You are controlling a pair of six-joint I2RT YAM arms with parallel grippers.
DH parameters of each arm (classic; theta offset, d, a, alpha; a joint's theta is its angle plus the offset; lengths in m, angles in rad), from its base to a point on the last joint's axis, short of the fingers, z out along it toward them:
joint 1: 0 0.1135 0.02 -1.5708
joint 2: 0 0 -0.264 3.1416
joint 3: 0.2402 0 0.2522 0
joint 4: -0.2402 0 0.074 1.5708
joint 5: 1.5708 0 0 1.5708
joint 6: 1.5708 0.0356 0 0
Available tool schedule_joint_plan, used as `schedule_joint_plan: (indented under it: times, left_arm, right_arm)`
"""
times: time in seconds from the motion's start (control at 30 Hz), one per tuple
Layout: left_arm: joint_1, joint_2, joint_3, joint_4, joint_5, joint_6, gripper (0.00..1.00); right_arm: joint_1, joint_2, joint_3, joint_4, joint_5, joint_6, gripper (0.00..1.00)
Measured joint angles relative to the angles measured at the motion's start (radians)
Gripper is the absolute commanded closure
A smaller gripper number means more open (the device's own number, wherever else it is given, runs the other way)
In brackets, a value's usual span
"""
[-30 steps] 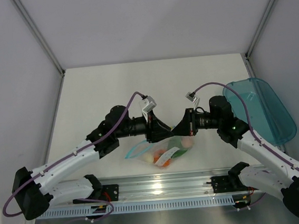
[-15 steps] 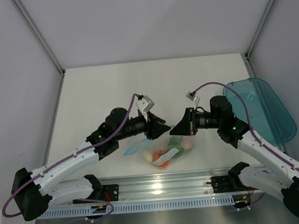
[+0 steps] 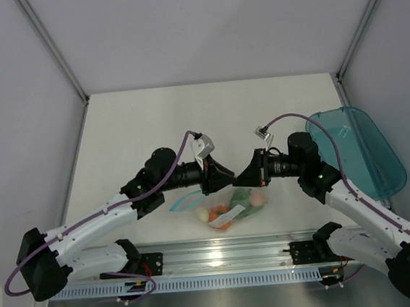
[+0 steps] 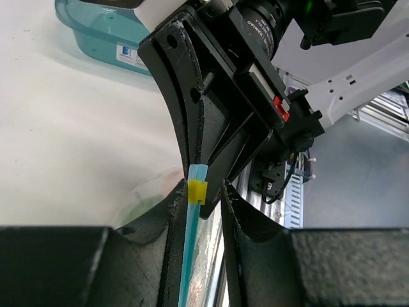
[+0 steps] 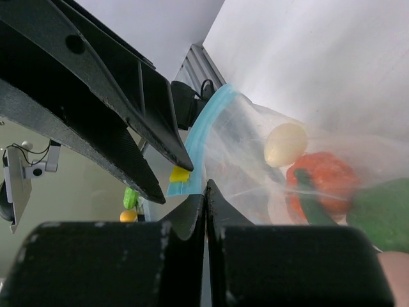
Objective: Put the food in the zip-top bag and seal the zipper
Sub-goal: Zip the zipper food storage bag at the center of the board.
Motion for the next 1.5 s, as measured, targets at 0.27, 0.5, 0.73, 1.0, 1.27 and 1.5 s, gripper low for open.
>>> schedule_joint_plan:
  times: [0.27, 0.5, 0.73, 1.0, 1.27, 1.5]
  left_arm:
    - [0.000, 0.018, -0.002, 0.011, 0.031, 0.000, 0.77]
    - [0.000, 0.021, -0.009, 0.008, -0.008, 0.000, 0.59]
    - [0.000, -0.011, -0.034, -0.006, -0.090, 0.002, 0.64]
    - [0.000, -0.012, -0.039, -0.004, -0.096, 0.003, 0.71]
    - [0.002, -0.012, -0.047, 0.021, -0.058, 0.003, 0.72]
    - [0.003, -0.011, -0.048, 0.051, -0.023, 0.003, 0.75]
  right_arm:
    - [0.001, 0.000, -0.002, 0.004, -0.006, 0.000, 1.00]
    - [0.001, 0.000, -0.002, 0.012, -0.010, 0.000, 1.00]
    - [0.001, 0.000, -0.002, 0.014, -0.010, 0.001, 1.00]
    - [0.003, 0.000, -0.002, 0.021, -0.012, 0.005, 1.00]
    - [0.009, 0.005, -0.006, 0.035, -0.027, 0.008, 1.00]
    - [0.011, 0.007, -0.009, 0.036, -0.037, 0.008, 1.00]
